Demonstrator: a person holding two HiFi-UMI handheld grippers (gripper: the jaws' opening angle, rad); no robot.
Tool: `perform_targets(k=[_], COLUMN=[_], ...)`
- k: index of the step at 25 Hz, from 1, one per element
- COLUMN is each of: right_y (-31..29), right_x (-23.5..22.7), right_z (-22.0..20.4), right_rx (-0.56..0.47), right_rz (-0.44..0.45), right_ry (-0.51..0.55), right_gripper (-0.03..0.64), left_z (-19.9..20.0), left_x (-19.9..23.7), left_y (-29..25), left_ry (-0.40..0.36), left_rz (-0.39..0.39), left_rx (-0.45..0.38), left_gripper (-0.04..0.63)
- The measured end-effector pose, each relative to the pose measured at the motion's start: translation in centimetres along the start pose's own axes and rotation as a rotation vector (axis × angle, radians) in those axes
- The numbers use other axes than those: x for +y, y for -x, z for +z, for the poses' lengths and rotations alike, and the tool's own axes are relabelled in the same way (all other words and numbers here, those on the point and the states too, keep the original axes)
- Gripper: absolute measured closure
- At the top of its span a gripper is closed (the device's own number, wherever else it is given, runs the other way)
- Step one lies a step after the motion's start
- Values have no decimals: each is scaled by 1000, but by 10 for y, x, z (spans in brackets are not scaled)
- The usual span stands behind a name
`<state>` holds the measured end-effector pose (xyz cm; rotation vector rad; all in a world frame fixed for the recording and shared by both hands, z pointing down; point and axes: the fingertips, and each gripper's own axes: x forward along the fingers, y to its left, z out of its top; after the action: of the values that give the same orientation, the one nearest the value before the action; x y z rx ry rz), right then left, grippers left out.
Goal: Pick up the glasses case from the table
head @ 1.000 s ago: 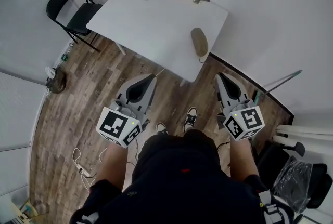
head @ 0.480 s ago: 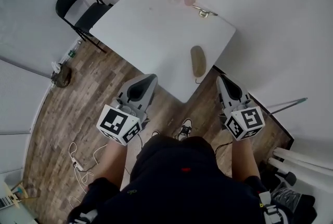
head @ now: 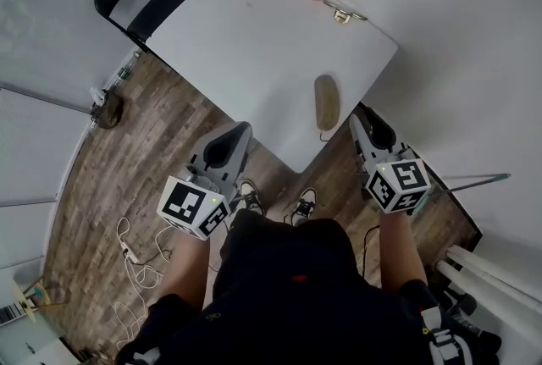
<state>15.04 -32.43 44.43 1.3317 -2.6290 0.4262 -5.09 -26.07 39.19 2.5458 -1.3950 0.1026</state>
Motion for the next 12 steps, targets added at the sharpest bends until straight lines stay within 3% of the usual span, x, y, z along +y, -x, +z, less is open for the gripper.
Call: perform_targets(k=[1, 2, 6, 12], right_y=[-8, -17, -54, -95], right_x=[0, 1, 3, -8], right_z=[-4, -9, -33, -75], right_rx=[27, 54, 148, 279], right_rz=[6, 10, -5, -64], right_ry=[-11, -11, 26, -33], right_gripper=[424, 377, 308, 265], left_z=[0, -1, -9, -10], left_x=[4, 9, 35, 55], left_y=[-1, -1, -1, -5], left_ry=[7, 14, 18, -15], left_rz=[-6, -13, -23, -36], left_rx=[-2, -3, 9, 34], left_gripper=[572, 572, 572, 572])
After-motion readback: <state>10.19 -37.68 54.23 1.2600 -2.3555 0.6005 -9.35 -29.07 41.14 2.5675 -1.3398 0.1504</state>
